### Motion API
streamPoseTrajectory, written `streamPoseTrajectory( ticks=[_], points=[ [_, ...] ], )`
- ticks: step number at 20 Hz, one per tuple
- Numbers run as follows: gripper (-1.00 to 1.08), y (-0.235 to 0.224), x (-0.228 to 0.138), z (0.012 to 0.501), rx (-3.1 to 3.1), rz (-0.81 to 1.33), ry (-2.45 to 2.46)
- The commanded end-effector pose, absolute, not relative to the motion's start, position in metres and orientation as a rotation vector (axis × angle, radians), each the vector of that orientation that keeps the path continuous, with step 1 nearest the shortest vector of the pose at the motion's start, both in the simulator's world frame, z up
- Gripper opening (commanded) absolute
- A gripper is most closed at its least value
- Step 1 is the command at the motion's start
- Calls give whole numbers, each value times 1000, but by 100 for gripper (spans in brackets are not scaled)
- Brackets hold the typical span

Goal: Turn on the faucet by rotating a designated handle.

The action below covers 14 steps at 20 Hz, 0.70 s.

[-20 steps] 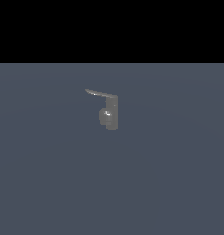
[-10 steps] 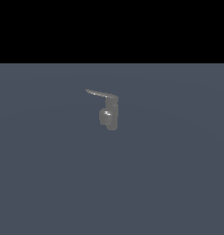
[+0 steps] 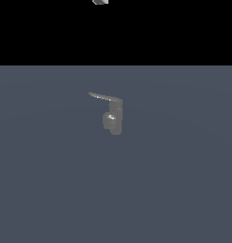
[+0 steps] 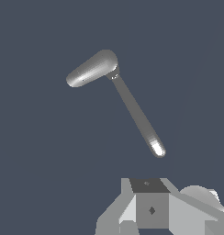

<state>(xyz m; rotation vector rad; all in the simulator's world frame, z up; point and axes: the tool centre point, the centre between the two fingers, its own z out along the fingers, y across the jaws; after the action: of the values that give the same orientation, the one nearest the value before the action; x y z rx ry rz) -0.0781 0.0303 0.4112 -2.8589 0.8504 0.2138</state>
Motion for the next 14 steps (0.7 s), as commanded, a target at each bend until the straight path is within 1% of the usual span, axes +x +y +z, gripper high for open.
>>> streamPoseTrajectory(
  ticks=[1,14],
  points=[
    [-100,34,-59,399,-2823,225,958],
    [-100,51,28,322,-2620,234,1502]
  ],
)
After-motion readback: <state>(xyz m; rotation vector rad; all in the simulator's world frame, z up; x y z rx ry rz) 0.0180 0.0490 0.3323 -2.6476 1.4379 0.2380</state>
